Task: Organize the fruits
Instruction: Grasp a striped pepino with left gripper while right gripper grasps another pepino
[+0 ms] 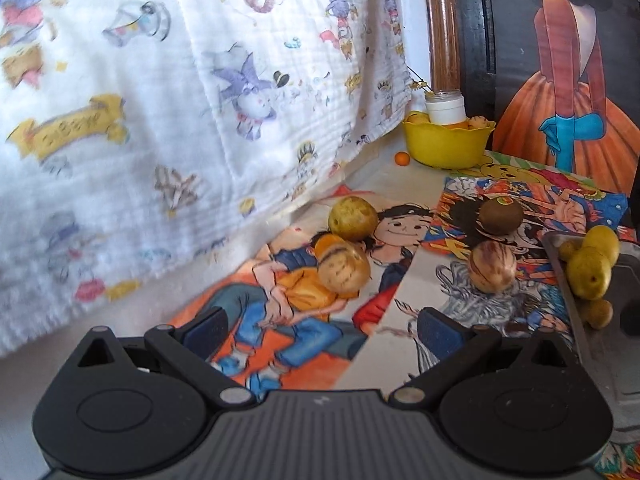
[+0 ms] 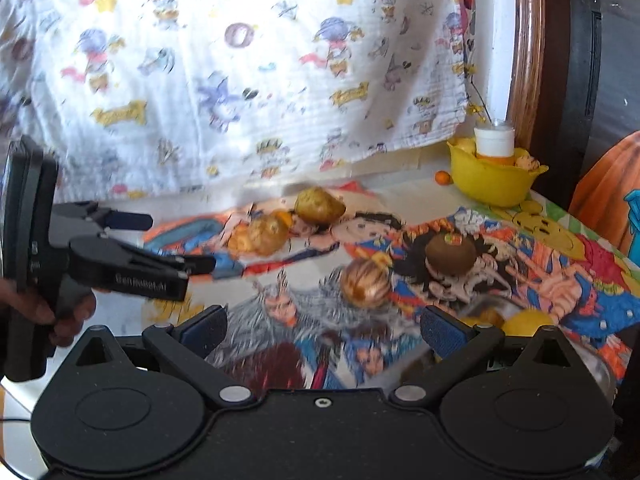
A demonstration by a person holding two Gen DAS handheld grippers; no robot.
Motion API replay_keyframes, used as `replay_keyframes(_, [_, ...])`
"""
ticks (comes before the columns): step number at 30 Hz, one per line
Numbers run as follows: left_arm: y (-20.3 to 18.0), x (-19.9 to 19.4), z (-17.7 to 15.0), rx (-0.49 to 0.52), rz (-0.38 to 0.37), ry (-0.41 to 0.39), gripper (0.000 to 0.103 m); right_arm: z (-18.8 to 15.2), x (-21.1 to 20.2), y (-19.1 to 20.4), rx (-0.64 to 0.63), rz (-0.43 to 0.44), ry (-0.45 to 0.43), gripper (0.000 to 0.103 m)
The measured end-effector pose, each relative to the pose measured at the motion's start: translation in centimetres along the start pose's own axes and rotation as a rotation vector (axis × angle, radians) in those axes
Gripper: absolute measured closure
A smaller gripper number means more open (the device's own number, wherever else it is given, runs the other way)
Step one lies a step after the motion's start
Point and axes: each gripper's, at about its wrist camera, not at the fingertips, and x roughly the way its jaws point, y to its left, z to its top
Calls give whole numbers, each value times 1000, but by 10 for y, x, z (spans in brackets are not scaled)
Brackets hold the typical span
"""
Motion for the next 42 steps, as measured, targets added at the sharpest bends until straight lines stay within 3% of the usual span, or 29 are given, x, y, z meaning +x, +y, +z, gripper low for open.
replay_keyframes(13, [3,40,20,6,-49,-23,0,15,64,-21,-126,-18,22,1])
replay_keyframes(23, [0,83,24,3,-59,26,0,2,121,-35,-110,-14,111,1])
replay_keyframes(36, [1,115,23,-32,-82,79,0,-5,151,-47,-68,11,155,1])
replay_keyframes(40, [2,120,24,-58,-100,82,1,-5,156,-48,-59,39,152,7])
replay_keyframes(42, [1,123,24,-65,-108,84,7,-4,158,-47,-59,46,148,10])
